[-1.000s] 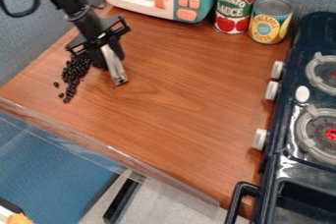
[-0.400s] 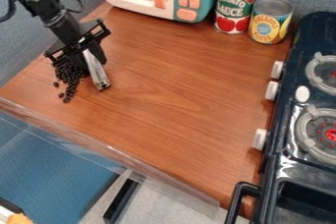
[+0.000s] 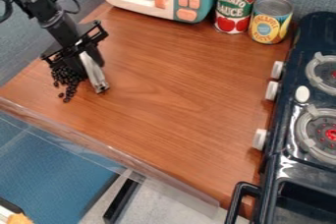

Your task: Sweep into pile

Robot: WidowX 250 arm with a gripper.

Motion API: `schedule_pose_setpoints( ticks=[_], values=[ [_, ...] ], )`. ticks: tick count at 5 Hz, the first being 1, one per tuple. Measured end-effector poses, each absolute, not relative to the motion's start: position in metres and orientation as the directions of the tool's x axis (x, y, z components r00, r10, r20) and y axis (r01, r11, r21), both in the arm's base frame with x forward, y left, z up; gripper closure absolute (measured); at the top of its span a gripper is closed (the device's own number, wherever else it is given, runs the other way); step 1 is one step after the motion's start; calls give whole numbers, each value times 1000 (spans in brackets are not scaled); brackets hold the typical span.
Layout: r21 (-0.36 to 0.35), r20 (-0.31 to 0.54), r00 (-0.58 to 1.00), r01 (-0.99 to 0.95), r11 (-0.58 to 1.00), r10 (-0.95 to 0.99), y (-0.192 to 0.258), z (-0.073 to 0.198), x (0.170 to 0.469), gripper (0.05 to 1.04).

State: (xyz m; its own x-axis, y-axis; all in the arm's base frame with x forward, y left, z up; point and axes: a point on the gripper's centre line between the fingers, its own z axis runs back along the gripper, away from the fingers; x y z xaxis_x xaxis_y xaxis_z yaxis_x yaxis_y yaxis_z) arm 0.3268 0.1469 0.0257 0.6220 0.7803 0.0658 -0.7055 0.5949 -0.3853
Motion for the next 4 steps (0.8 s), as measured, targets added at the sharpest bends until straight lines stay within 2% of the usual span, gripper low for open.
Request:
schedule_pose_setpoints(
  ticks=[2, 4],
  values=[
    [-407, 80, 627, -689, 600, 775, 119, 40, 345, 699],
    [-370, 109, 605, -712, 597, 789, 121, 27, 376, 699]
  ],
)
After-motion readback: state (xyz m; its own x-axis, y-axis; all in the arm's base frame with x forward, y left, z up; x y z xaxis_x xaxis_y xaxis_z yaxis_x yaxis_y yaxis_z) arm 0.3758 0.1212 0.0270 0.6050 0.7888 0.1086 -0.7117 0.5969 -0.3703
